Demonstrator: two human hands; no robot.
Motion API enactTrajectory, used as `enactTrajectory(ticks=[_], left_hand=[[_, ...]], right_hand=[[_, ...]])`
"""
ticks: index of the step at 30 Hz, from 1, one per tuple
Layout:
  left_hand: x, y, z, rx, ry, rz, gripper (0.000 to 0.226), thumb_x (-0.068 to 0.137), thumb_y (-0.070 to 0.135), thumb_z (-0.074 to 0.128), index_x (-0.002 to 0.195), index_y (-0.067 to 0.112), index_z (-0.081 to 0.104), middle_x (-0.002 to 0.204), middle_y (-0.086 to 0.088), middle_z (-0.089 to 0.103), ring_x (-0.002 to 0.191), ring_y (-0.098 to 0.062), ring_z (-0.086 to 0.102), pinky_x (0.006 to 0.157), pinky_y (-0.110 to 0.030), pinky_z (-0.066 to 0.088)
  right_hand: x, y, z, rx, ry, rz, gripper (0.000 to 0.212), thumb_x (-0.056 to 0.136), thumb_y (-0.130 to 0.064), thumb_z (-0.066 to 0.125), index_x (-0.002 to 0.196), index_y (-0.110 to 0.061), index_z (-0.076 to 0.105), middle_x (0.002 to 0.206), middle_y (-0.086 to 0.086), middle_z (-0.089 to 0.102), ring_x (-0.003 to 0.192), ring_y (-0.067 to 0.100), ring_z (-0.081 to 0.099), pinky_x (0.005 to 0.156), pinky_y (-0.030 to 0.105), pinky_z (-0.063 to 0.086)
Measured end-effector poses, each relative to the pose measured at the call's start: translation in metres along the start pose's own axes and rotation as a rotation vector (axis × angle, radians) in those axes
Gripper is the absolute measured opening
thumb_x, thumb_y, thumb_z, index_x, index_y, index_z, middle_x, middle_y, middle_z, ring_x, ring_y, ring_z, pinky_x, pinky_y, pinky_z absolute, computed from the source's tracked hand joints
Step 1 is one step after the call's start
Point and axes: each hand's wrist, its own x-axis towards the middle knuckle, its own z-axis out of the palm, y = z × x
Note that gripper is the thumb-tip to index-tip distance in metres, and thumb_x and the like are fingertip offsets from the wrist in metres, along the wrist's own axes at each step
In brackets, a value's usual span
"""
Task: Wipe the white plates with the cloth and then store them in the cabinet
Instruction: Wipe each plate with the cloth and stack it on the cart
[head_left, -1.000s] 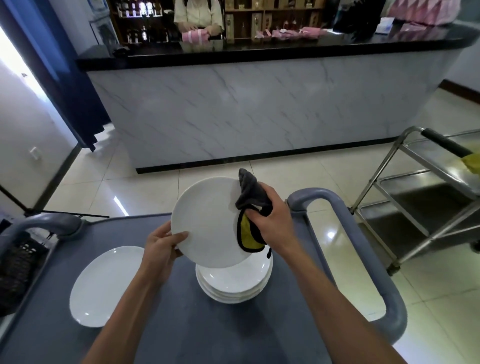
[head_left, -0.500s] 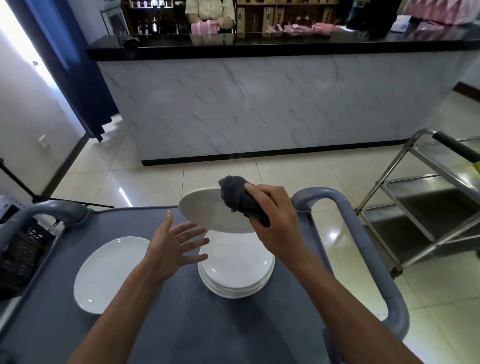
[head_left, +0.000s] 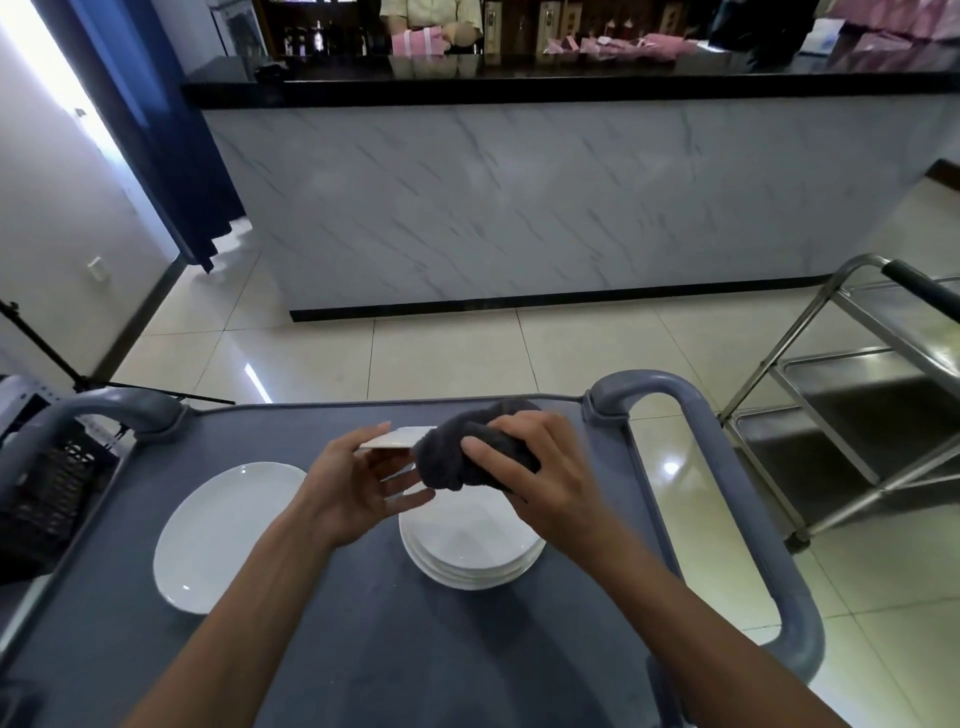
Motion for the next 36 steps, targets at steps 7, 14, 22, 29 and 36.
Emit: enactTrajectory(ticks=[7,14,22,29,36], left_hand=[[0.005,0.002,0.000,-0.123,0.041,0.080,0.025,0.097,0.011,0.056,0.113,-0.007,0.062,0.102,-0.018,0.070,0.081,-0.024,0.073,0.064,-0.033,0.064],[0.009,0.015,-0.006,-0.092,0.142,0.155,0.026,0.097,0.008,0.058,0.118,-0.006,0.062,0.106,-0.015,0.072,0.093,-0.023,0.069,0.075,-0.033,0.062],[0.008,0.024,-0.009,-0.074,0.042,0.270,0.024,0.100,0.010,0.053,0.120,0.004,0.064,0.100,-0.008,0.077,0.084,-0.018,0.075,0.065,-0.028,0.061],[0.006,0.025,-0.001,0.072,-0.036,0.366,0.024,0.097,0.008,0.053,0.118,0.002,0.062,0.101,-0.011,0.076,0.083,-0.022,0.075,0.063,-0.032,0.061],[0.007,0.001,0.023,0.177,-0.021,0.440,0.031,0.080,0.016,0.065,0.108,0.006,0.069,0.098,-0.014,0.074,0.082,-0.027,0.070,0.065,-0.039,0.061]], right_hand=[[-0.025,0.005,0.004,0.016,-0.062,-0.032,0.055,0.086,-0.001,0.074,0.132,-0.026,0.060,0.124,0.007,0.056,0.115,0.026,0.055,0.096,0.047,0.043],[-0.032,0.011,0.003,0.103,-0.241,-0.039,0.065,0.086,0.011,0.065,0.139,-0.025,0.054,0.135,0.010,0.052,0.125,0.031,0.052,0.104,0.056,0.038],[-0.019,0.012,-0.006,0.156,-0.367,0.024,0.066,0.079,0.021,0.061,0.132,-0.019,0.065,0.135,0.013,0.058,0.126,0.033,0.052,0.103,0.051,0.040],[-0.013,0.007,-0.007,0.225,-0.416,0.237,0.055,0.086,0.010,0.064,0.133,-0.018,0.064,0.136,0.010,0.058,0.123,0.029,0.054,0.101,0.045,0.044],[0.006,-0.004,0.003,0.250,-0.406,0.542,0.051,0.097,-0.008,0.054,0.146,-0.021,0.048,0.147,0.008,0.048,0.131,0.029,0.047,0.105,0.052,0.043]])
